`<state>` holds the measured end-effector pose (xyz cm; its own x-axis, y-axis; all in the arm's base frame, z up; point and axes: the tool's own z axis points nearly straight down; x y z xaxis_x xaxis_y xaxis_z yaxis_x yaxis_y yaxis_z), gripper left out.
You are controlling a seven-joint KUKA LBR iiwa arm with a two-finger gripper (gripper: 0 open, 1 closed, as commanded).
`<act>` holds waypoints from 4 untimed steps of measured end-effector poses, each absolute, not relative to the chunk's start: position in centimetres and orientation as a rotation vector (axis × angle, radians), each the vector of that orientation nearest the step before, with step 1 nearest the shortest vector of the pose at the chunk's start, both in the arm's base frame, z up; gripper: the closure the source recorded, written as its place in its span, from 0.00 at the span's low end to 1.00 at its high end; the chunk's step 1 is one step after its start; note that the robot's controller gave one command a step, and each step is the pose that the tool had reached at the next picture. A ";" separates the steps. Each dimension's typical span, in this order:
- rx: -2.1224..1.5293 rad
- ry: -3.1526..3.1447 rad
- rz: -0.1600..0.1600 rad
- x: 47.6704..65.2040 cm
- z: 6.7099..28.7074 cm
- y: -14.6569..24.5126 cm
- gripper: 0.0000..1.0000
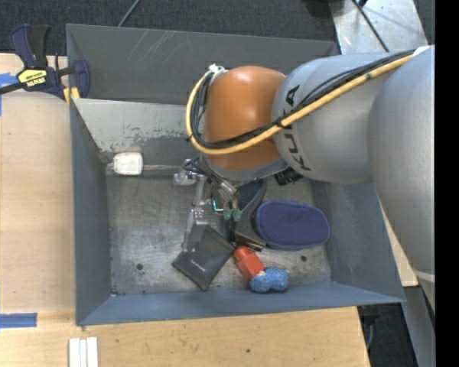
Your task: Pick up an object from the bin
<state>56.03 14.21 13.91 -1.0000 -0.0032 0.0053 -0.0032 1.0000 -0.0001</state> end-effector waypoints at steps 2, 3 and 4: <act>0.592 -3.088 0.000 49.4 8.0 8.5 0.00; 0.589 -3.094 -0.002 49.6 8.2 8.6 1.00; 0.595 -3.096 -0.001 48.8 24.1 10.1 1.00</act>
Offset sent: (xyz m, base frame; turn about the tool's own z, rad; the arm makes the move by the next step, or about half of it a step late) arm -0.0748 -0.0502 -0.0208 -0.2419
